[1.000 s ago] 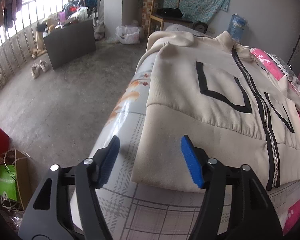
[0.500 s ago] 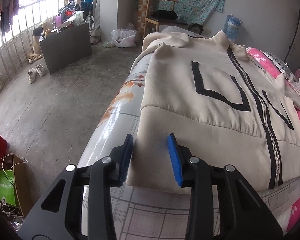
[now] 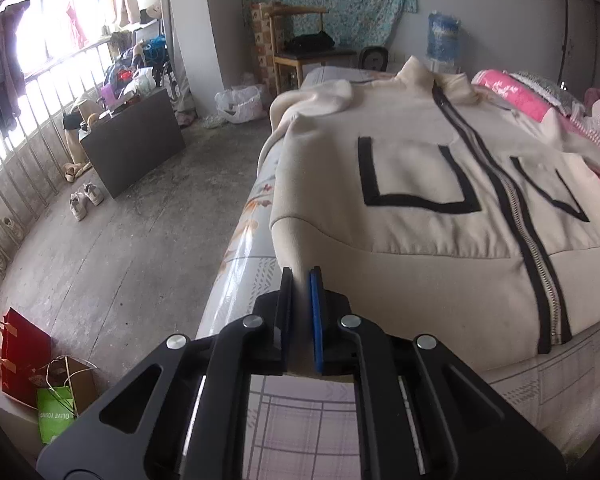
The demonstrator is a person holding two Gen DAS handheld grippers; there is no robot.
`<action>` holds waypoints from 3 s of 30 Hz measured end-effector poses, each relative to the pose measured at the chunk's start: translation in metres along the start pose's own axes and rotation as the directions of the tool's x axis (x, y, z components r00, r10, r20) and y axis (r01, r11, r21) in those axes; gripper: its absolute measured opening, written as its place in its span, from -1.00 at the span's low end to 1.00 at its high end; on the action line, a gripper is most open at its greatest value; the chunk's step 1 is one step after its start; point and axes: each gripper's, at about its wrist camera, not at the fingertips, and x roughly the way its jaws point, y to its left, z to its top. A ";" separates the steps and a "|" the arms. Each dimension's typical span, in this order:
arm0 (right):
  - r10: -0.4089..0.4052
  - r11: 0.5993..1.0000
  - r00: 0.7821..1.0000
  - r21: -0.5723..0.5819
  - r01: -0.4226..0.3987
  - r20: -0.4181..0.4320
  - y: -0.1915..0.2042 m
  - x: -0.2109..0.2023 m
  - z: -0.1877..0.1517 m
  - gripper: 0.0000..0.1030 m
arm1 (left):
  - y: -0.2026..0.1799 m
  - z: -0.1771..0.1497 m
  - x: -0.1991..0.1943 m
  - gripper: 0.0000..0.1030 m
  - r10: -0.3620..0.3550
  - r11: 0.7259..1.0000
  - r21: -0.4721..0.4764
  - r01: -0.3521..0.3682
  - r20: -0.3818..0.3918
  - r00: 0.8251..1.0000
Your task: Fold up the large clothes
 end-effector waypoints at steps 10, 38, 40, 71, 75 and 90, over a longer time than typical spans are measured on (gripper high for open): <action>-0.007 1.000 1.000 -0.015 0.007 -0.001 -0.014 -0.052 -0.022 -0.89 | 0.000 -0.036 -0.064 -0.92 -0.052 0.999 -0.006 0.052 -0.011 0.999; 0.262 0.916 0.964 -0.300 -0.266 -0.055 0.181 -0.005 0.076 0.74 | 0.175 0.054 0.062 0.47 -0.419 0.711 -0.641 0.287 -0.059 0.906; 0.264 0.913 0.959 -0.294 -0.283 -0.102 0.197 0.016 0.078 0.74 | 0.196 0.046 0.109 0.47 -0.532 0.559 -0.767 0.314 -0.042 0.845; 0.101 0.968 0.974 -0.207 -0.144 -0.203 0.210 0.155 0.094 0.74 | 0.208 -0.041 0.368 -1.00 -0.783 0.003 -0.992 0.124 0.075 0.617; 0.109 0.969 0.976 -0.201 -0.147 -0.190 0.210 0.155 0.093 0.74 | 0.232 -0.023 0.343 -1.00 -0.700 0.078 -0.985 0.155 0.056 0.712; 0.197 0.965 0.962 -0.138 -0.224 -0.187 0.203 0.139 0.095 0.74 | 0.197 -0.051 0.321 0.50 -0.859 -0.103 -0.975 0.199 0.188 0.477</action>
